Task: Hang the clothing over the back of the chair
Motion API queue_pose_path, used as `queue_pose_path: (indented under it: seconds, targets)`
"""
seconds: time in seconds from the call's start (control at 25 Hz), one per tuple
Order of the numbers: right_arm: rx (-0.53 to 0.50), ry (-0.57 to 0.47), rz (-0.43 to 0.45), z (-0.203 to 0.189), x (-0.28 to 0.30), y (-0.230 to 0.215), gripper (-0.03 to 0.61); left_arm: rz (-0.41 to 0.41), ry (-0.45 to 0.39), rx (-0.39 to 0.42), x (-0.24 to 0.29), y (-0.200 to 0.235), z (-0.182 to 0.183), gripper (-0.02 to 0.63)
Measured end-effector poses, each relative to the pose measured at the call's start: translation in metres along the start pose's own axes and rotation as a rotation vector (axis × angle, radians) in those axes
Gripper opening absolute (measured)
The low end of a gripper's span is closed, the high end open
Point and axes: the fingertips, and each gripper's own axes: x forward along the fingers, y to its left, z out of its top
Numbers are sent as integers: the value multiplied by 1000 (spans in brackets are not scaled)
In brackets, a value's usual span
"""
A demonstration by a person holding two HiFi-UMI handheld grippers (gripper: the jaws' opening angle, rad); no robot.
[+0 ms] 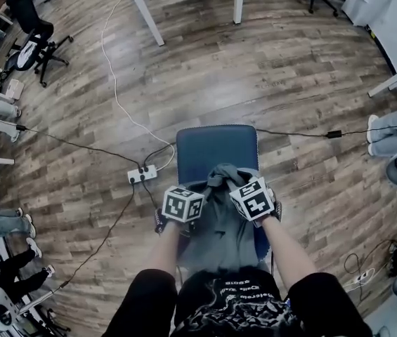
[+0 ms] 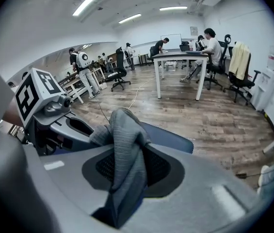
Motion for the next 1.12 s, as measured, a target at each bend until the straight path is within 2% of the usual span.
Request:
queue_pose_path:
  seconds: [0.16, 0.32, 0.4, 0.68, 0.72, 0.76, 0.8, 0.88, 1.12]
  targets:
    - [27, 61, 10, -23, 15, 4, 101, 10, 63, -30, 13, 6, -20, 40]
    - [41, 121, 28, -42, 30, 6, 101, -29, 141, 51, 22, 7, -42, 40]
    - [57, 147, 34, -51, 36, 8, 101, -39, 171, 67, 24, 12, -50, 40]
    - [107, 205, 42, -69, 49, 14, 124, -34, 212, -8, 30, 22, -70, 42]
    - [114, 211, 46, -71, 49, 16, 130, -42, 222, -22, 31, 20, -73, 69]
    - [123, 219, 50, -74, 49, 16, 140, -55, 231, -37, 33, 18, -78, 131]
    - [132, 227, 52, -76, 49, 16, 155, -68, 239, -49, 34, 16, -81, 161]
    - [145, 240, 54, -80, 48, 15, 175, -71, 240, -59, 36, 14, -83, 164]
    - [167, 268, 15, -88, 43, 5, 359, 22, 250, -63, 33, 26, -91, 204]
